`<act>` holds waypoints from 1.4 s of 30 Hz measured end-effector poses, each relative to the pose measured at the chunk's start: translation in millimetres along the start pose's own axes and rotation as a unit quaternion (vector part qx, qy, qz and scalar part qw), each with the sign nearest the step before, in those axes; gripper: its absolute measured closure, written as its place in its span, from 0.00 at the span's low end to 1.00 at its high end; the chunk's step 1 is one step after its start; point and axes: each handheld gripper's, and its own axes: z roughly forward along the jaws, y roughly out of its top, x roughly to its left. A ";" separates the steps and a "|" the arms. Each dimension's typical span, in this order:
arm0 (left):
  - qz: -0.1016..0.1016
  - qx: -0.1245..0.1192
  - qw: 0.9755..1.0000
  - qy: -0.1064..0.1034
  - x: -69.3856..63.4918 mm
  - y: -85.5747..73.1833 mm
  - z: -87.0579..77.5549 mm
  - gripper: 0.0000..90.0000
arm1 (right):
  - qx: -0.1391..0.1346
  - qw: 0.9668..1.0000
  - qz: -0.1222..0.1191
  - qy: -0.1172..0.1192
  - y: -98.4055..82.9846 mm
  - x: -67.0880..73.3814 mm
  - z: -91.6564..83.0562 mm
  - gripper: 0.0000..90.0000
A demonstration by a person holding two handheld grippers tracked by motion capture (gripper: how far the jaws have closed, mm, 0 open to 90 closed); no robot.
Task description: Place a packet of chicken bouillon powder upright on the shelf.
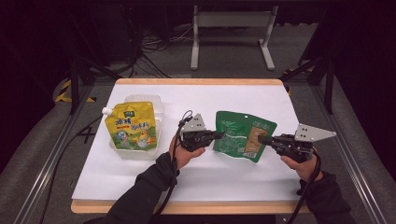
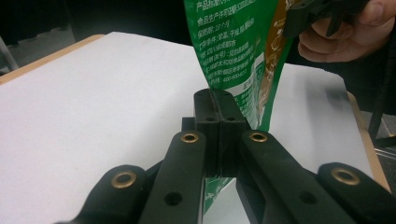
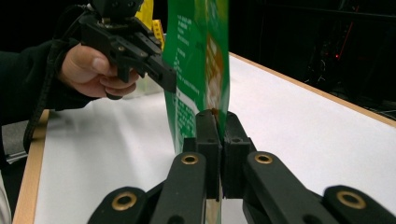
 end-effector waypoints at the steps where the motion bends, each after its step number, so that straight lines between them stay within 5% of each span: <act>1: -0.001 0.000 1.000 -0.002 -1.0 -0.6 -0.5 1.00 | 0.000 1.000 -0.003 -0.002 0.8 0.7 0.5 0.99; 16: 0.026 0.014 1.000 0.005 -7.9 1.3 -7.4 1.00 | 0.006 1.000 -0.003 -0.023 4.8 2.5 3.8 0.99; 42: 0.029 0.012 0.999 0.019 -6.4 -3.8 -17.6 1.00 | 0.026 0.999 -0.012 -0.029 14.0 5.6 18.5 0.99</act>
